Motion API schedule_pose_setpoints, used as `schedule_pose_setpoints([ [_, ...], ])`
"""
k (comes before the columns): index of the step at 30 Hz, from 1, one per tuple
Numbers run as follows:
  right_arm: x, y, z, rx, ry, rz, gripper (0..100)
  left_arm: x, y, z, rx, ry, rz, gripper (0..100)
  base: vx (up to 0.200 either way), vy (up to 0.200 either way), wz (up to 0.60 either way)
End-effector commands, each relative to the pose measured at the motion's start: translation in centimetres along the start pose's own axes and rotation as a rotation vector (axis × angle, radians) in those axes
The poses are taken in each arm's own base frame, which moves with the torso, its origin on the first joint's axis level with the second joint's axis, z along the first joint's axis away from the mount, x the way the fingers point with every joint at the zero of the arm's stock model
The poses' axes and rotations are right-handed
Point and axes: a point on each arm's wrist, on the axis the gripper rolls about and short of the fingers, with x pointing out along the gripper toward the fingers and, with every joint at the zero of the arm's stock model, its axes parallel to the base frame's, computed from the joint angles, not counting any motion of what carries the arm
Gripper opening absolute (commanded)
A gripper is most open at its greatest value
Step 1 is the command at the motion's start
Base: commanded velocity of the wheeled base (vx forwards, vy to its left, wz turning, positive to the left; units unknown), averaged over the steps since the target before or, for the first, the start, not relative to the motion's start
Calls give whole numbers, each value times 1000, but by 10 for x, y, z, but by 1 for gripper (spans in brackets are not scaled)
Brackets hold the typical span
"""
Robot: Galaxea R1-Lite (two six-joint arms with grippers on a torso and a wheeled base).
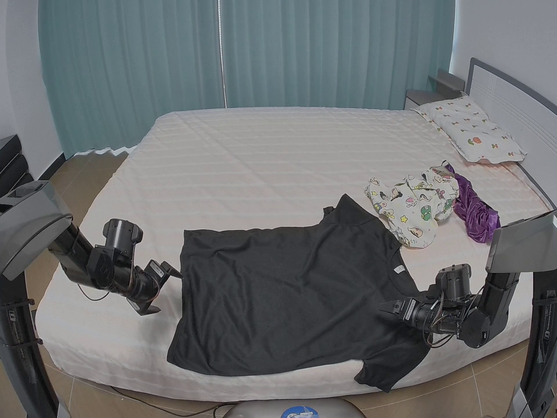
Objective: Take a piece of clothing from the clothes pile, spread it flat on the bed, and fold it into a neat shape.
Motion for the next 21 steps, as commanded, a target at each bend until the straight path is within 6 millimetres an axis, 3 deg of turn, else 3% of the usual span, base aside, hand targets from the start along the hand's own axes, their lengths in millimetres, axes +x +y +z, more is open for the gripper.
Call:
schedule_pose_setpoints([
  [1, 1, 0, -1, -2, 6, -2, 100, -17, 32, -36, 167, 48, 7, 100, 0, 0, 0],
  [6, 1, 0, -1, -2, 6, -2, 100, -19, 46, -50, 288, 76, 18, 100, 0, 0, 0],
  [7, 1, -1, -2, -2, 8, -3, 100, -23, 59, -64, 391, 100, 18, 100, 0, 0, 0],
  [11, 1, -1, -1, -2, 6, -2, 100, -19, 55, -80, 459, 89, 13, 100, 0, 0, 0],
  [17, 1, -1, -2, -2, 8, -3, 100, -1, 59, -87, 488, 33, 42, 100, 0, 0, 0],
  [21, 1, 0, -1, -2, 5, -1, 100, -3, 66, -93, 503, 19, 37, 100, 0, 0, 0],
])
